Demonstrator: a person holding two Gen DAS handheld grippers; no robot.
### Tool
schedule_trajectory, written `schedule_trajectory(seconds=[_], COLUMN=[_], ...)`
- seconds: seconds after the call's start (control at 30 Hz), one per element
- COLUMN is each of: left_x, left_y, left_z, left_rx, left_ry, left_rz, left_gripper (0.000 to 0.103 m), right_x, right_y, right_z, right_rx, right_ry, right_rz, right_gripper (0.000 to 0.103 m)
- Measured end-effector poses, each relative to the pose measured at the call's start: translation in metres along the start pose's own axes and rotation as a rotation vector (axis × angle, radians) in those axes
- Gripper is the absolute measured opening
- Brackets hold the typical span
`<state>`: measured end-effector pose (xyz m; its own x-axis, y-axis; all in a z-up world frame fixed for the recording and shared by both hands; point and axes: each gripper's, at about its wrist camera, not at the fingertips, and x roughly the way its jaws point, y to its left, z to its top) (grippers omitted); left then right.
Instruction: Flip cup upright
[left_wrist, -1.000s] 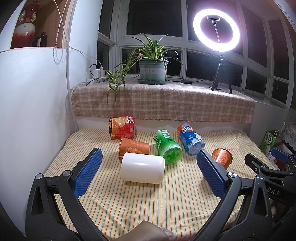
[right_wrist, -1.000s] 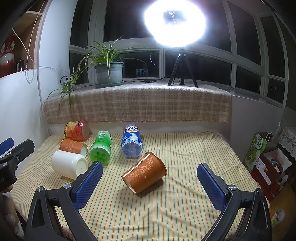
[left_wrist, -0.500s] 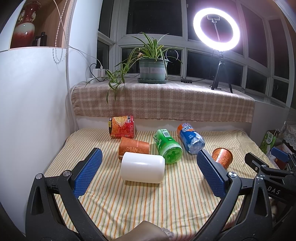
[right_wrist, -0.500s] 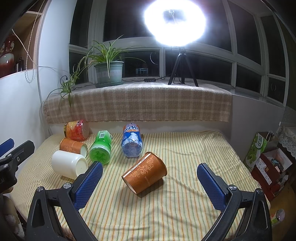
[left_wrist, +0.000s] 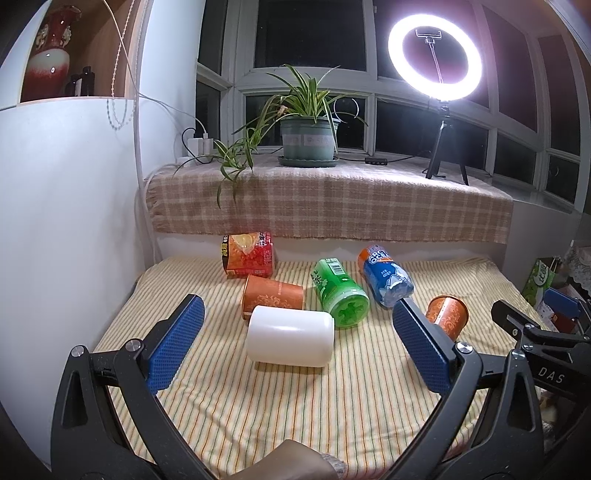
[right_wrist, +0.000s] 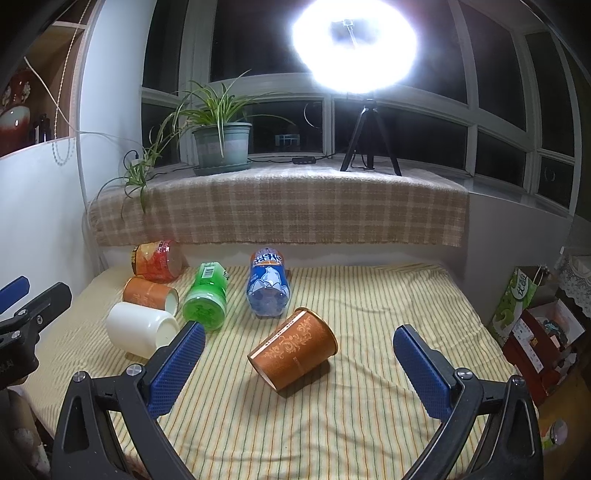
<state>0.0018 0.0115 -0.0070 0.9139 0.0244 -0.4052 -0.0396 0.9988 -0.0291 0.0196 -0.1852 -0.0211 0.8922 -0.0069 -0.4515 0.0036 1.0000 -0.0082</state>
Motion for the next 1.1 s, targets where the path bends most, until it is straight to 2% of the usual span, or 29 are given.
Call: schedule_trajectory(seconds=[0.33, 1.1], left_x=[-0.003, -0.007], left_y=[0.000, 0.000], left_z=[0.006, 0.006], left_rx=[0.000, -0.004], left_ry=[0.004, 0.015], left_rz=[0.003, 0.007], left_gripper=[0.103, 0.103], right_x=[-0.001, 0.028], right_y=[0.000, 0.006], right_z=[0.008, 0.027], right_rx=[0.001, -0.022], right_ry=[0.015, 0.085], right_rz=[0.017, 0.071], right_gripper=[0.103, 0.103])
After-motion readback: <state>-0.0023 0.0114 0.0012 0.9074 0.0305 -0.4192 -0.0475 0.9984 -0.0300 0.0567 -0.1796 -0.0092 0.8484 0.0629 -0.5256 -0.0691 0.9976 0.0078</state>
